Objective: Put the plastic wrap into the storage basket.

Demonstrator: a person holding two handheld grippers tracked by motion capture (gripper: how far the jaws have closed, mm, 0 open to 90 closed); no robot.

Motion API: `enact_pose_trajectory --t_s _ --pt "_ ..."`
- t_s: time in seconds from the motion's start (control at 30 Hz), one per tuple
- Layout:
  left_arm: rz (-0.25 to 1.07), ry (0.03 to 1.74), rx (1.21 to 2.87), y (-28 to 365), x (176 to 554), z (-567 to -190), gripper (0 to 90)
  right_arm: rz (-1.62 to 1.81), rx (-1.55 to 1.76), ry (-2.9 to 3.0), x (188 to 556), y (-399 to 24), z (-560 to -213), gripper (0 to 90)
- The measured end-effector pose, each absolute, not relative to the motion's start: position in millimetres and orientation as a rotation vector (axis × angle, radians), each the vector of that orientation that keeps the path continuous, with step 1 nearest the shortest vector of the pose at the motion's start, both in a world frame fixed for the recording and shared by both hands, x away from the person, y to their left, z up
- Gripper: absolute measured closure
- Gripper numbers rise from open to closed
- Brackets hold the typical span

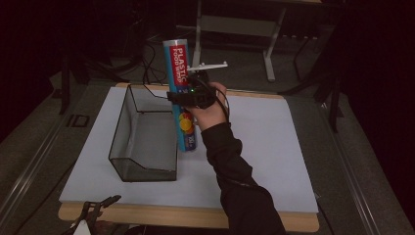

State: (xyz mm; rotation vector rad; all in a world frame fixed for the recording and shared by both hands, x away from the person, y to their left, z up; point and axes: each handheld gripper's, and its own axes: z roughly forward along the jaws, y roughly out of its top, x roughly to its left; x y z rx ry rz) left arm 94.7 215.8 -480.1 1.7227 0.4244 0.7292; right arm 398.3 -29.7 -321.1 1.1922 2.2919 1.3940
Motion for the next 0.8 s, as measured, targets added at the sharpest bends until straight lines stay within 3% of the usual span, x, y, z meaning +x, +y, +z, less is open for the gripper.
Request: enact_pose_trajectory --t_s 0.53,0.8 --pt "0.73 0.415 1.719 217 93 -479 0.1 1.578 1.442 2.229 413 14 -374 31.7" --pt "0.731 0.418 1.719 217 93 -479 0.1 1.442 1.603 2.286 423 15 -414 31.7"
